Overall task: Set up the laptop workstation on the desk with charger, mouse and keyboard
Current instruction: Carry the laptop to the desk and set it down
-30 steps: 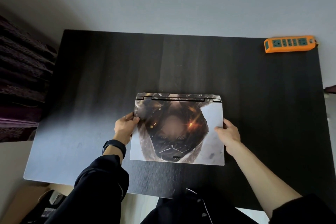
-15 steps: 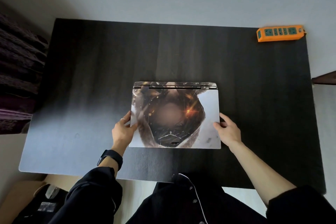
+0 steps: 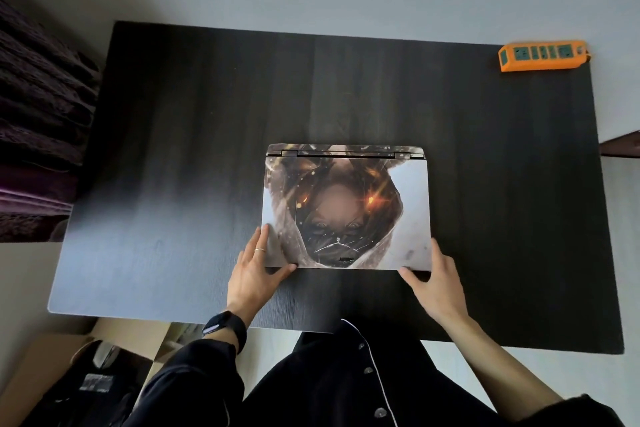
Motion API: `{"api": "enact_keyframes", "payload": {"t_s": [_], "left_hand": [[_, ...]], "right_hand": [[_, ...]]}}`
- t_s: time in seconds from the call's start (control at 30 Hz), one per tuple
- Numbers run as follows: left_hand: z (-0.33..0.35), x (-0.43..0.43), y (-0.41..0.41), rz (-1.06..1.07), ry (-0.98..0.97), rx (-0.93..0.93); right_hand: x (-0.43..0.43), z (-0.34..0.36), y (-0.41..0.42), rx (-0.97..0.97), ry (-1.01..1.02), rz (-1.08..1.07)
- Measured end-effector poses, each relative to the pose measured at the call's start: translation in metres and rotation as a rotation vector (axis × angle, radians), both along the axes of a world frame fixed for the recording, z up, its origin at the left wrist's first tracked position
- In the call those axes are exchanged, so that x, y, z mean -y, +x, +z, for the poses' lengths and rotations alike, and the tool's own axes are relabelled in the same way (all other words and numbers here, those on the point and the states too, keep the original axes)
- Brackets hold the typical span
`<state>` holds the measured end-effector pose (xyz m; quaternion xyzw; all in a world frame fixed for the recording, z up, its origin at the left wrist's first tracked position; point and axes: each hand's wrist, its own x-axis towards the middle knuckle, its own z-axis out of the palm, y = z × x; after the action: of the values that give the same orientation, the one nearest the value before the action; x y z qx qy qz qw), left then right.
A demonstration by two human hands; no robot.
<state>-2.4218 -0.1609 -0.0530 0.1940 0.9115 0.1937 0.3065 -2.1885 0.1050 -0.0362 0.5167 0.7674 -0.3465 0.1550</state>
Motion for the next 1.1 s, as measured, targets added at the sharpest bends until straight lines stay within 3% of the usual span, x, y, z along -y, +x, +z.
{"api": "enact_keyframes", "payload": {"t_s": [0.2,0.57,1.1], "left_hand": [[-0.009,0.014,0.002,-0.203,-0.045,-0.173],[-0.016,0.014,0.004,-0.228,-0.105,-0.221],[-0.012,-0.007,-0.014,-0.302,-0.263,-0.21]], "right_hand": [[0.005,-0.006,0.004,0.102,0.088,0.127],[0.019,-0.011,0.005,0.062,0.256,0.191],[-0.011,-0.022,-0.005,0.017,0.271,0.214]]}}
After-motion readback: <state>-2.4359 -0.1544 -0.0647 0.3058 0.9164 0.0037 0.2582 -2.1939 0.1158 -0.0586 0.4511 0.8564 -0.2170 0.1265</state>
